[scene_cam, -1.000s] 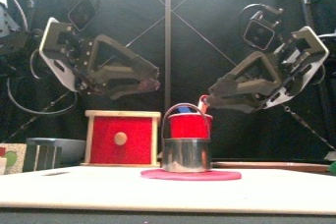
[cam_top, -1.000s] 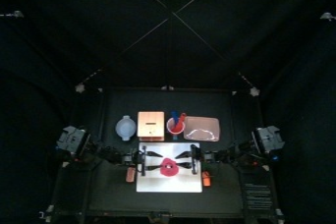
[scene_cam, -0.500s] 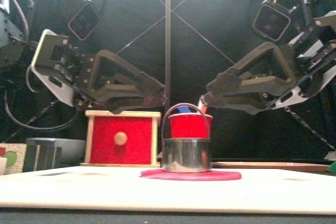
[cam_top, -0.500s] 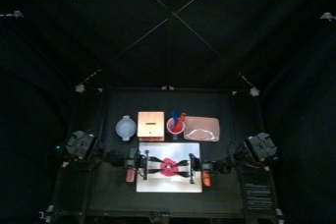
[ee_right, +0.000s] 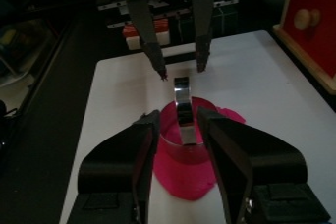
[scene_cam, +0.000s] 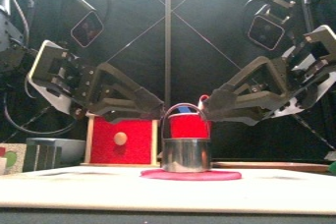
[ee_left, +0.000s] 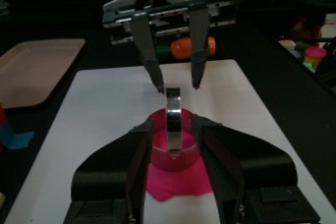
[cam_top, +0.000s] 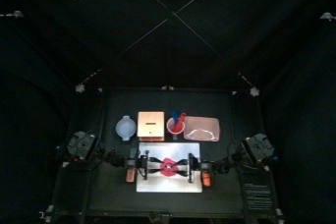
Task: Get the cutter from the drawer then cut the dough then place the extra dough in the bowl
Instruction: Cut the dough
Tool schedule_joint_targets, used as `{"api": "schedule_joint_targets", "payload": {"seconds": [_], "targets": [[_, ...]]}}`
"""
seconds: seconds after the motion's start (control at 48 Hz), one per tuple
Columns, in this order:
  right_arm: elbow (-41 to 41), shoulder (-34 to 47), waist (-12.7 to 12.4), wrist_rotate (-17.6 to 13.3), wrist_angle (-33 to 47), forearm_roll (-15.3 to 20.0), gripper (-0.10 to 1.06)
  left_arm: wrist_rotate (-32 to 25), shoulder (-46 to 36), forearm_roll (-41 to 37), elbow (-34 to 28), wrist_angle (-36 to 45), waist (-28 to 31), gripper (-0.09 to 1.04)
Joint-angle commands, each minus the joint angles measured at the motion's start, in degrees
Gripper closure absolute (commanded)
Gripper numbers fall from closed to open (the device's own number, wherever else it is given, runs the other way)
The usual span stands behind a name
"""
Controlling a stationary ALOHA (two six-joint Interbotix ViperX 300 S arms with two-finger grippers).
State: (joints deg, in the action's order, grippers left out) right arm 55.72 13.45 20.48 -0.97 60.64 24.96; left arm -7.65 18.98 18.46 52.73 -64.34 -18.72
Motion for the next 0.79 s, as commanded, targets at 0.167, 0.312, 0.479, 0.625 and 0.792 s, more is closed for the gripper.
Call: {"api": "schedule_joint_targets", "payload": {"seconds": [0.167, 0.312, 0.479, 0.625, 0.792], "targets": [[-1.6, 0.3, -1.0, 0.1, -0.8, 0.1, 0.22, -0.1, 0.9, 0.1, -2.9, 1.7, 0.3, 0.19], [-2.2, 1.3, -1.1, 0.0, -0.8, 0.2, 0.23, 0.0, 2.0, 0.2, -3.5, 1.7, 0.3, 0.19], [-2.5, 1.8, -1.2, -0.1, -0.8, 0.2, 0.23, 0.1, 2.4, 0.4, -3.5, 1.7, 0.3, 0.19], [-2.6, 1.8, -1.4, -0.1, -0.8, 0.2, 0.25, 0.1, 2.5, 0.7, -3.3, 1.8, 0.3, 0.20], [-2.7, 1.8, -1.4, -0.1, -1.8, 0.2, 0.31, 0.1, 2.5, 0.9, -3.4, 2.2, 0.3, 0.24]]}}
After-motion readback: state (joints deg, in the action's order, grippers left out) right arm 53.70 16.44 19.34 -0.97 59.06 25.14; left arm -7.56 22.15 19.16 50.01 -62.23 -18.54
